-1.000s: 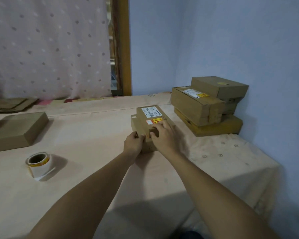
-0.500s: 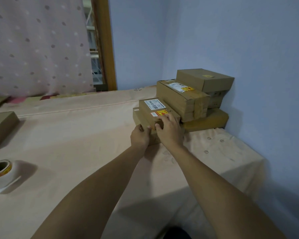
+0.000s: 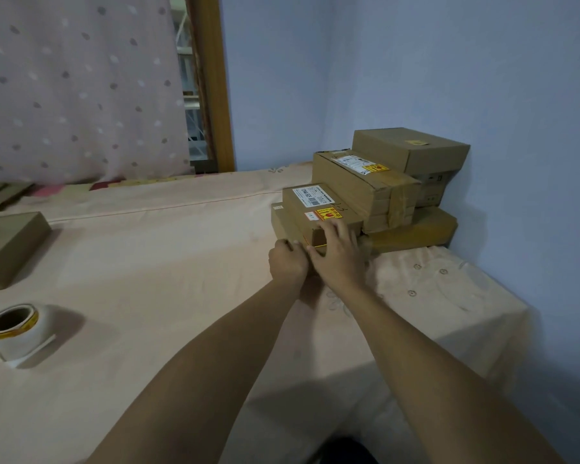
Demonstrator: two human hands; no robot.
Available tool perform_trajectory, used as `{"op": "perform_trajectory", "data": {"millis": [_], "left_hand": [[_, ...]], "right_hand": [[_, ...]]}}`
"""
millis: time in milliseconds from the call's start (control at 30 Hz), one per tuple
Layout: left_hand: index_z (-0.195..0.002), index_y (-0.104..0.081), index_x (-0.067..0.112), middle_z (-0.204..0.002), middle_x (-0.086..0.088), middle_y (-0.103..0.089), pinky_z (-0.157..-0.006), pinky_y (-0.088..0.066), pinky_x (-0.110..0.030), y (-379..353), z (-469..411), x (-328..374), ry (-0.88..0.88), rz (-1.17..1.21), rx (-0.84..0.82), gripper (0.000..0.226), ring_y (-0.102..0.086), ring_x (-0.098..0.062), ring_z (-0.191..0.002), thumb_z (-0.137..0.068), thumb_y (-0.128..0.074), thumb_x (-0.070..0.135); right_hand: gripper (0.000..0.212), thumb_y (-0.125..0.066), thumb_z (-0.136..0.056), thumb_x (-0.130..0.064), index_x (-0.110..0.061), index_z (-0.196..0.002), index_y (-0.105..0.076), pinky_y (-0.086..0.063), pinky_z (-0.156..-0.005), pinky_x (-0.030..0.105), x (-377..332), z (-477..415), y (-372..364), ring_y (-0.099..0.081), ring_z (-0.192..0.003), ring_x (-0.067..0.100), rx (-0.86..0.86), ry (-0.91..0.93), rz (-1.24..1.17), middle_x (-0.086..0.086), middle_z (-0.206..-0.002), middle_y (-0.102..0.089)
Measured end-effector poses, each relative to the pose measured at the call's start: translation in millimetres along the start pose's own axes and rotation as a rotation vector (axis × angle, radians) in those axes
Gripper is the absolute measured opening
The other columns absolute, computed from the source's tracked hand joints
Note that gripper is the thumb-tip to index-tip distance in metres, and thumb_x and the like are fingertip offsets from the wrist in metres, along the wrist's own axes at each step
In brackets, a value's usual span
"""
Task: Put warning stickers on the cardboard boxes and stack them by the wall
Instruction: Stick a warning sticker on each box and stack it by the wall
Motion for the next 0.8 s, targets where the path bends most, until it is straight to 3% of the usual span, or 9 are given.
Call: {"op": "perform_trajectory", "data": {"millis": [100,300,433,533,700,800], "left_hand": [[-0.13,-0.056,0.007,-0.129,-0.016,-0.061,-0.096,-0.046,-0.039,-1,0,-1,0.018,0.007,0.02,0.037,-0.058,-0.033,-0.117,-0.104,-0.043,0.029],[-0.133,-0.056,0.008,-0.13,-0.013,-0.062,-0.091,-0.043,-0.033,-2,0,-7,0.045,0.118,0.031,0.038,-0.058,-0.03,-0.117,-0.105,-0.043,0.03],[-0.136,-0.056,0.012,-0.132,-0.01,-0.062,-0.1,-0.047,-0.036,-4,-11,-11,0.04,0.151,-0.007,0.039,-0.058,-0.028,-0.117,-0.103,-0.044,0.03],[-0.137,-0.056,0.012,-0.132,-0.01,-0.063,-0.099,-0.047,-0.035,-1,-13,-10,0.016,0.13,-0.041,0.04,-0.059,-0.027,-0.117,-0.103,-0.045,0.03],[-0.138,-0.055,0.012,-0.135,-0.009,-0.06,-0.104,-0.047,-0.041,15,-11,-3,-0.016,0.064,-0.109,0.043,-0.057,-0.026,-0.12,-0.1,-0.045,0.029],[-0.137,-0.056,0.01,-0.138,-0.009,-0.059,-0.1,-0.043,-0.031,40,-6,6,-0.083,0.022,-0.118,0.043,-0.055,-0.026,-0.124,-0.098,-0.046,0.024]], "right_hand": [[0.053,-0.073,-0.092,-0.032,-0.02,-0.139,-0.054,-0.052,-0.096,0.037,2,1,-4,-0.049,-0.128,0.024,-0.012,0.026,-0.088,0.001,-0.145,-0.044],[0.06,-0.073,-0.092,-0.036,-0.023,-0.145,-0.049,-0.049,-0.097,0.032,10,-9,-9,-0.049,-0.13,0.02,-0.12,0.013,-0.171,-0.004,-0.149,-0.035],[0.063,-0.072,-0.092,-0.038,-0.026,-0.148,-0.045,-0.048,-0.104,0.038,12,-13,-15,-0.045,-0.133,0.019,-0.178,0.004,-0.194,-0.006,-0.151,-0.03],[0.064,-0.07,-0.092,-0.041,-0.028,-0.149,-0.044,-0.042,-0.098,0.032,10,-13,-14,-0.041,-0.134,0.02,-0.151,-0.015,-0.116,-0.006,-0.152,-0.032],[0.056,-0.065,-0.092,-0.047,-0.028,-0.143,-0.051,-0.039,-0.097,0.039,-8,-10,-1,-0.044,-0.125,0.025,-0.05,0.009,0.12,-0.005,-0.146,-0.046],[0.05,-0.063,-0.094,-0.042,-0.022,-0.139,-0.056,-0.039,-0.102,0.042,-31,-10,4,-0.045,-0.129,0.026,-0.054,0.027,0.13,-0.002,-0.144,-0.051]]}}
Point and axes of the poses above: each hand's wrist, its own z-axis away from the middle knuckle, its own y-axis out of the back of the hand, x = y × z, the point moved 8 cm from there along -z, towards the middle knuckle
